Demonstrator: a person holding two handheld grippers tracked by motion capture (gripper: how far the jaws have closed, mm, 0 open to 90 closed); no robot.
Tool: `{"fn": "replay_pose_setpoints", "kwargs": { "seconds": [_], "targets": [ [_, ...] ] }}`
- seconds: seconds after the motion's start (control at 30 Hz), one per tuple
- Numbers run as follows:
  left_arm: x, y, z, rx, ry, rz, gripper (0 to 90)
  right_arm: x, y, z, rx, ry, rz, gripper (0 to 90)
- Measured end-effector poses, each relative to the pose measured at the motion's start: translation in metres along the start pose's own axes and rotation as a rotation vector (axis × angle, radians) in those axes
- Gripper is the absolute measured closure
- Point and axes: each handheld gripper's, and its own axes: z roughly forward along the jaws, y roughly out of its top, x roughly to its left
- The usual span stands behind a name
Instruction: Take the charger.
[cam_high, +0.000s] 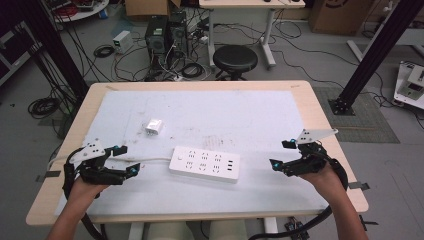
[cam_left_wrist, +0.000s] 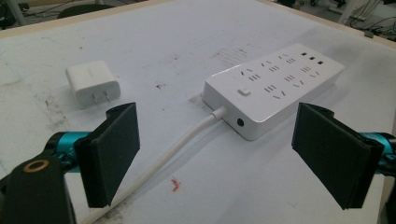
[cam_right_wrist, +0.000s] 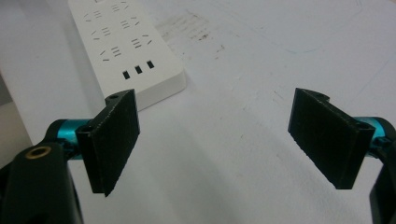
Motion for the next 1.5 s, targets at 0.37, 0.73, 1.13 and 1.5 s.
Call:
{"fn": "replay_pose_setpoints", "kwargs": {
  "seconds": [0.37, 0.73, 1.13, 1.5],
  "targets": [
    [0.004, 0.015, 0.000, 0.005, 0.115, -0.013, 15.4, -0.001, 0.003, -0.002, -0.005, -0.040, 0.012, 16.9],
    [0.029, 0.039, 0.013, 0.004, 0.200, -0.102, 15.4, -0.001, 0.008, 0.007, -0.009, -0.068, 0.037, 16.8],
    [0.046, 0.055, 0.038, 0.004, 0.303, -0.184, 15.4, -0.003, 0.012, 0.007, -0.017, -0.077, 0.073, 16.8],
    [0.055, 0.085, 0.065, 0.037, 0.383, -0.191, 15.4, -0.005, 0.014, 0.012, -0.020, -0.086, 0.079, 16.8]
  ]
}}
